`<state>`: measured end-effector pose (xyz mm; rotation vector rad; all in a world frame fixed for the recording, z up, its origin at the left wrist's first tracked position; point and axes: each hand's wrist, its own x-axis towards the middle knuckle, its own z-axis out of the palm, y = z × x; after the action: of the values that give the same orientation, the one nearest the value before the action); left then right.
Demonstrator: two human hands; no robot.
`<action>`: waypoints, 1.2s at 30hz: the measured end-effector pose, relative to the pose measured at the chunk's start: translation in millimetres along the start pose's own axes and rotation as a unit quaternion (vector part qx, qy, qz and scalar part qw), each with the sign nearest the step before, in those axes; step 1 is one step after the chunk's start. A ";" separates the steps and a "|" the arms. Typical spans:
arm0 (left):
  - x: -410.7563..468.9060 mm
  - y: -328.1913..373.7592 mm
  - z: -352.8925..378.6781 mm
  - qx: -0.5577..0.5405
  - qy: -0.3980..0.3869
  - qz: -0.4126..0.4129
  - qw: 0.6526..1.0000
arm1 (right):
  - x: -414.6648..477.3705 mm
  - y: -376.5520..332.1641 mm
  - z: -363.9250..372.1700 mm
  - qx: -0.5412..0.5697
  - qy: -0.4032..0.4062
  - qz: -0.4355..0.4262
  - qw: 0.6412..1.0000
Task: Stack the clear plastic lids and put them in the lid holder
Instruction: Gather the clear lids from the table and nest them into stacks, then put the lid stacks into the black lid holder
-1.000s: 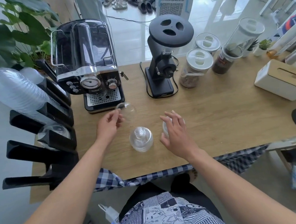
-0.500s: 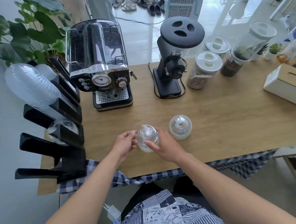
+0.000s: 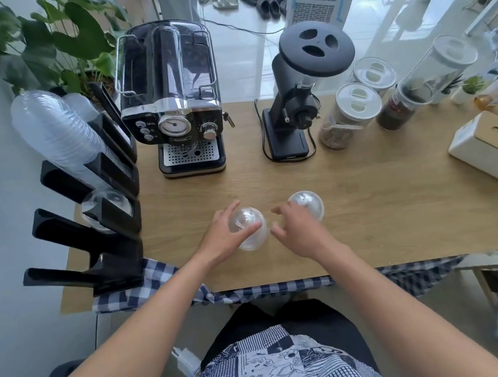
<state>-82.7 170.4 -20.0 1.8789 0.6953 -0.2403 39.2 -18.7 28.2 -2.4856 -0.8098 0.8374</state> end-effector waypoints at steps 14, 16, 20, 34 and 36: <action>-49.3 -6.7 14.2 0.119 0.024 -0.067 0.990 | 7.1 46.7 -1.6 0.019 0.012 0.071 0.997; -61.7 -14.0 11.9 0.116 0.024 -0.074 0.990 | 12.0 35.5 7.6 0.019 0.004 0.045 0.999; -79.2 -22.8 1.6 0.103 0.032 -0.081 0.991 | 20.5 4.6 25.3 0.031 -0.013 0.009 0.999; -64.7 -48.6 -57.1 -0.015 0.011 -0.116 0.993 | 21.9 -51.4 31.0 0.022 -0.104 0.169 0.980; -61.8 -56.8 -64.0 -0.075 0.054 -0.148 0.985 | 11.0 -56.0 34.1 0.087 -0.114 0.148 0.979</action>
<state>-174.7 221.0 -9.0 1.6495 1.0396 -0.2692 2.2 36.6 27.6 -2.4151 -0.4149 1.2566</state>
